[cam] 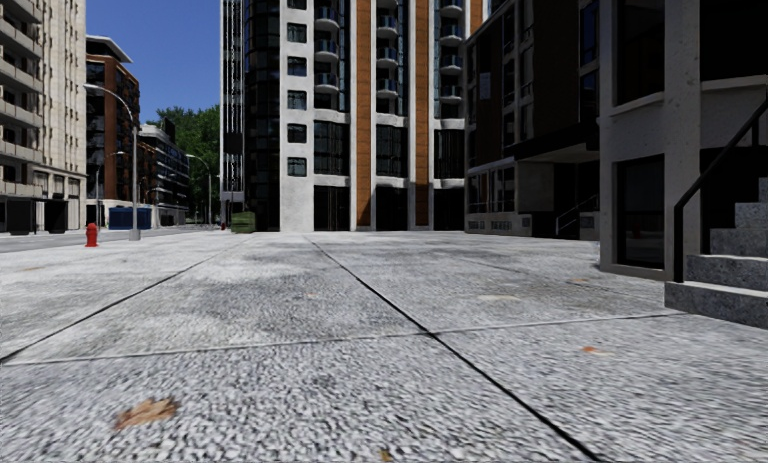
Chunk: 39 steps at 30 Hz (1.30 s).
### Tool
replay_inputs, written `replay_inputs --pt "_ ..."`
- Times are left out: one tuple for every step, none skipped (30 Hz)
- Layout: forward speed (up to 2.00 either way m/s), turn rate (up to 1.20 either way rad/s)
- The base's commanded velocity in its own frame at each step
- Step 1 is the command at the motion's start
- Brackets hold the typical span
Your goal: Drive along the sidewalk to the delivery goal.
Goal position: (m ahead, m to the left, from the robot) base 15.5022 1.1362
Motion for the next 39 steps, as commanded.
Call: replay_inputs --pt "2.00 0.00" --pt "2.00 0.00" --pt "2.00 0.00" --pt "2.00 0.00" --pt "2.00 0.00" --pt "2.00 0.00" --pt "2.00 0.00" --pt "2.00 0.00" --pt "2.00 0.00" --pt "2.00 0.00" --pt "2.00 0.00" --pt "2.00 0.00" --pt "2.00 0.00" --pt "2.00 0.00" --pt "2.00 0.00" --pt "2.00 0.00" --pt "2.00 0.00" --pt "2.00 0.00" --pt "2.00 0.00" --pt "2.00 0.00" --pt "2.00 0.00" --pt "2.00 0.00" --pt "2.00 0.00" --pt "2.00 0.00" --pt "2.00 0.00" --pt "2.00 0.00" --pt "2.00 0.00" --pt "2.00 0.00" --pt "2.00 0.00" --pt "2.00 0.00" --pt "2.00 0.00" --pt "2.00 0.00" --pt "2.00 0.00" --pt "2.00 0.00" --pt "2.00 0.00" --pt "2.00 0.00" --pt "2.00 0.00" --pt "2.00 0.00" --pt "2.00 0.00"
